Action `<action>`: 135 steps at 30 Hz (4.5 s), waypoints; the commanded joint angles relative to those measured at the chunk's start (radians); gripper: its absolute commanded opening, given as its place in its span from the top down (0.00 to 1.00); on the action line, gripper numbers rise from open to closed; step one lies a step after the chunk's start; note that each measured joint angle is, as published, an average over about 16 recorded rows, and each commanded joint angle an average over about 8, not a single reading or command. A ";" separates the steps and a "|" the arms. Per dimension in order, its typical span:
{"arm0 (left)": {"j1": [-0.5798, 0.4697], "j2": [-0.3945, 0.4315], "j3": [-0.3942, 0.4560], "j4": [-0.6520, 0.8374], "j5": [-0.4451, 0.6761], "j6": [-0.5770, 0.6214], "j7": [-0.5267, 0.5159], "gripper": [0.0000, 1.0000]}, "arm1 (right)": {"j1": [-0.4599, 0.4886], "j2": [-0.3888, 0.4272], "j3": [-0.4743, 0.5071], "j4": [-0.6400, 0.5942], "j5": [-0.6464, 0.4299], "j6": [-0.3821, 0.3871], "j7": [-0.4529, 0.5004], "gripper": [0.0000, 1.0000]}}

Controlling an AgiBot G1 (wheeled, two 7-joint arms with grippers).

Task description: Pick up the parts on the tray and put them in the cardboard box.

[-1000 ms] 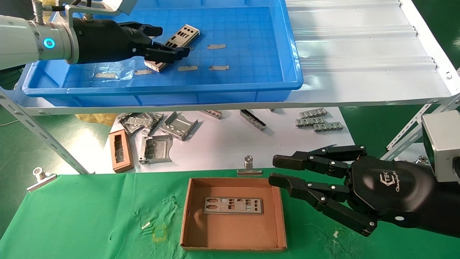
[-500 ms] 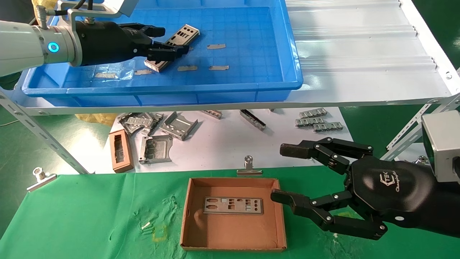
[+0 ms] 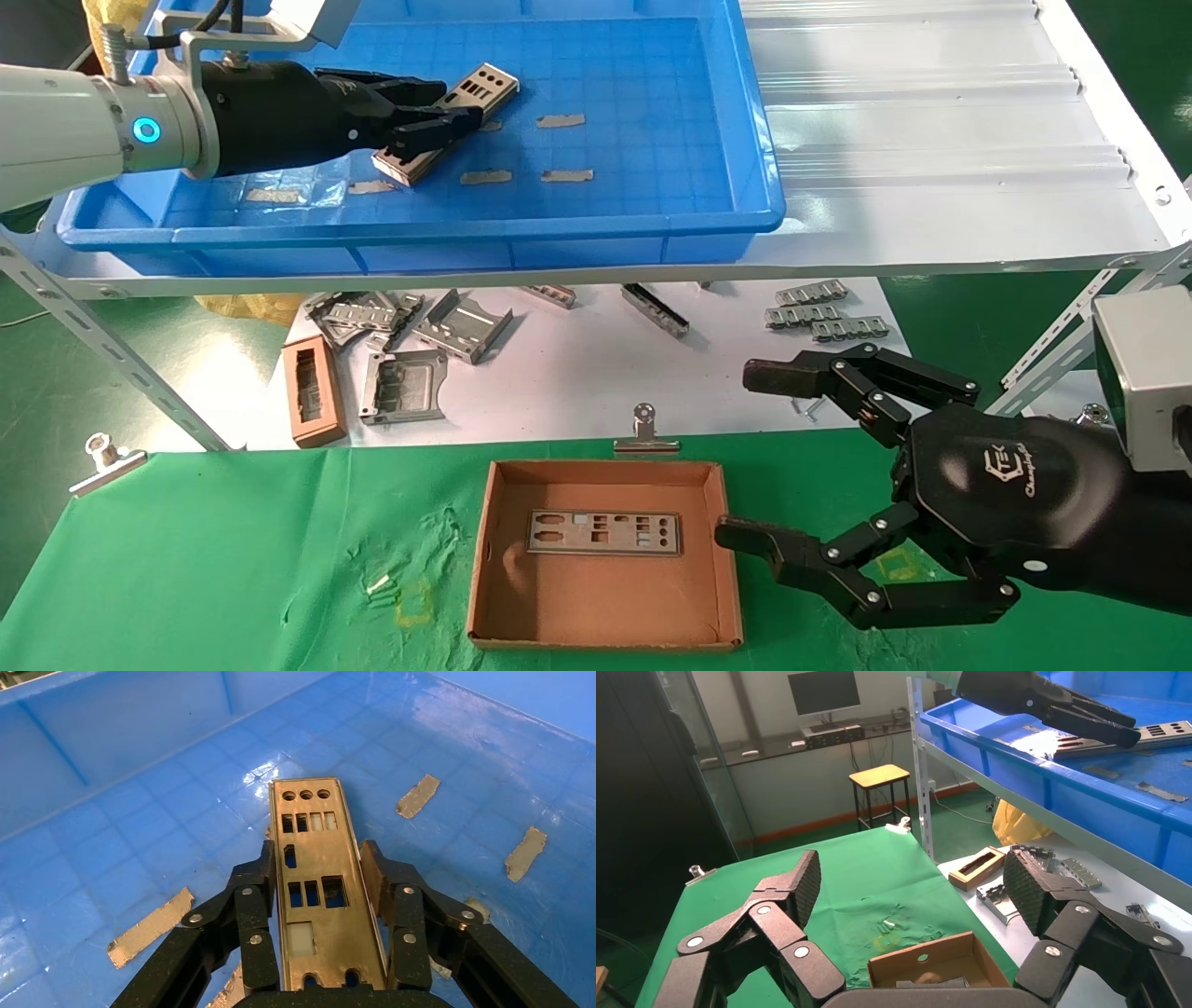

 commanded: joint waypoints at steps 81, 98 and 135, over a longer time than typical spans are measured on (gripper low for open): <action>0.457 -0.057 0.353 -0.439 -0.179 0.351 0.365 1.00 | 0.000 0.000 0.000 0.000 0.000 0.000 0.000 0.00; 0.448 0.029 0.357 -0.277 -0.148 0.269 0.579 0.00 | 0.000 0.000 0.000 0.000 0.000 0.000 0.000 0.00; 0.484 -0.060 0.250 -0.269 -0.312 0.566 0.440 0.00 | 0.000 0.000 0.000 0.000 0.000 0.000 0.000 0.00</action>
